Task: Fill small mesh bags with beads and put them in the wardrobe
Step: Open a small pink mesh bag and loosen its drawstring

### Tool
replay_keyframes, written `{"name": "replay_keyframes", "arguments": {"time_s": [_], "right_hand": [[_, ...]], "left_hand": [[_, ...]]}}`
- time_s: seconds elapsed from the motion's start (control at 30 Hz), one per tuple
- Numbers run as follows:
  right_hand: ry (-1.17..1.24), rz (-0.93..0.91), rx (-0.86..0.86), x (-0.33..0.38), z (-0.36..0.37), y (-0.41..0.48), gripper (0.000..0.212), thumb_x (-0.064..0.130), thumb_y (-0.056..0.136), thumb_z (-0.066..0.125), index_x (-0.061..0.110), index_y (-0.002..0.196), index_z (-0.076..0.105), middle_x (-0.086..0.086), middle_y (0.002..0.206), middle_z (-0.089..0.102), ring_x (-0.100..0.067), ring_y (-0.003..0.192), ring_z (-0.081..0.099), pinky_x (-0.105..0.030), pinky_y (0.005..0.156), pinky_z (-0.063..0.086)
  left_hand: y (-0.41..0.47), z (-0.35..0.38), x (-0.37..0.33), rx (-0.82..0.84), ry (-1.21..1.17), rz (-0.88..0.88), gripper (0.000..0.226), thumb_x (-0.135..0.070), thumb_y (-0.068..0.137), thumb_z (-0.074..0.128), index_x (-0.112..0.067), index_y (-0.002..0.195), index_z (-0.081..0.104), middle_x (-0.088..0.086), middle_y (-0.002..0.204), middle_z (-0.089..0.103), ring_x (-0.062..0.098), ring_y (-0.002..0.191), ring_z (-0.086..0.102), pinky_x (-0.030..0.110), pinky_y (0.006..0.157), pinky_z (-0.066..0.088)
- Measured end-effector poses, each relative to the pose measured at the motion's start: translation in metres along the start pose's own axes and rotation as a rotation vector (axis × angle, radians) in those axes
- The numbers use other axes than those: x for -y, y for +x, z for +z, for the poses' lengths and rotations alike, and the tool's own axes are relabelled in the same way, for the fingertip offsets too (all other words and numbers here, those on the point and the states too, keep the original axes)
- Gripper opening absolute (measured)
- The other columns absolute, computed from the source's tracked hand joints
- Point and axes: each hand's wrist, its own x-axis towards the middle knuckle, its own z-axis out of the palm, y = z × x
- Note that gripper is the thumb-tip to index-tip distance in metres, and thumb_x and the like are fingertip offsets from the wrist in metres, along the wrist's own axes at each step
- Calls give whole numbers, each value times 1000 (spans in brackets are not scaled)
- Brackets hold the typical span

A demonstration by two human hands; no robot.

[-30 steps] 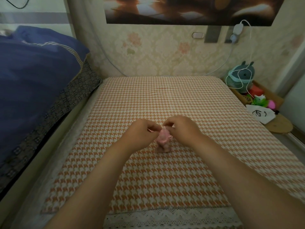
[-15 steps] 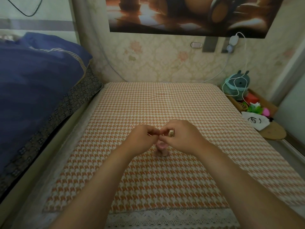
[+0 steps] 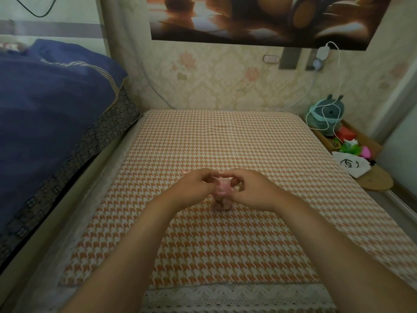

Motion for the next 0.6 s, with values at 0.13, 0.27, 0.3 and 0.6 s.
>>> {"name": "replay_keyframes", "arguments": {"time_s": [0.13, 0.27, 0.3, 0.6], "right_hand": [[93, 61, -98, -6, 6, 8, 31, 29, 87, 77, 36, 116, 70, 14, 90, 69, -1, 77, 66, -23, 71, 52], [131, 73, -78, -8, 5, 8, 19, 29, 89, 77, 29, 108, 76, 13, 81, 73, 5, 66, 64, -16, 66, 47], [116, 72, -73, -9, 5, 7, 15, 31, 89, 77, 28, 104, 78, 15, 78, 73, 9, 63, 63, -12, 62, 44], [68, 108, -56, -10, 1, 7, 14, 28, 95, 68, 22, 86, 76, 7, 66, 68, 1, 54, 56, -26, 57, 48]], "left_hand": [[1, 7, 8, -4, 147, 63, 53, -46, 81, 76, -34, 129, 57, -12, 109, 66, 2, 92, 65, 25, 78, 54], [5, 12, 8, -124, 139, 129, 8, -36, 87, 74, -32, 81, 77, -16, 76, 72, -5, 71, 64, 20, 67, 47], [5, 13, 8, -135, 139, 129, 11, -34, 87, 74, -34, 75, 76, -18, 74, 72, -6, 69, 64, 18, 64, 46], [4, 11, 6, -137, 204, 118, 6, -31, 82, 79, -24, 81, 79, -12, 73, 71, 3, 74, 65, 27, 73, 53]]}}
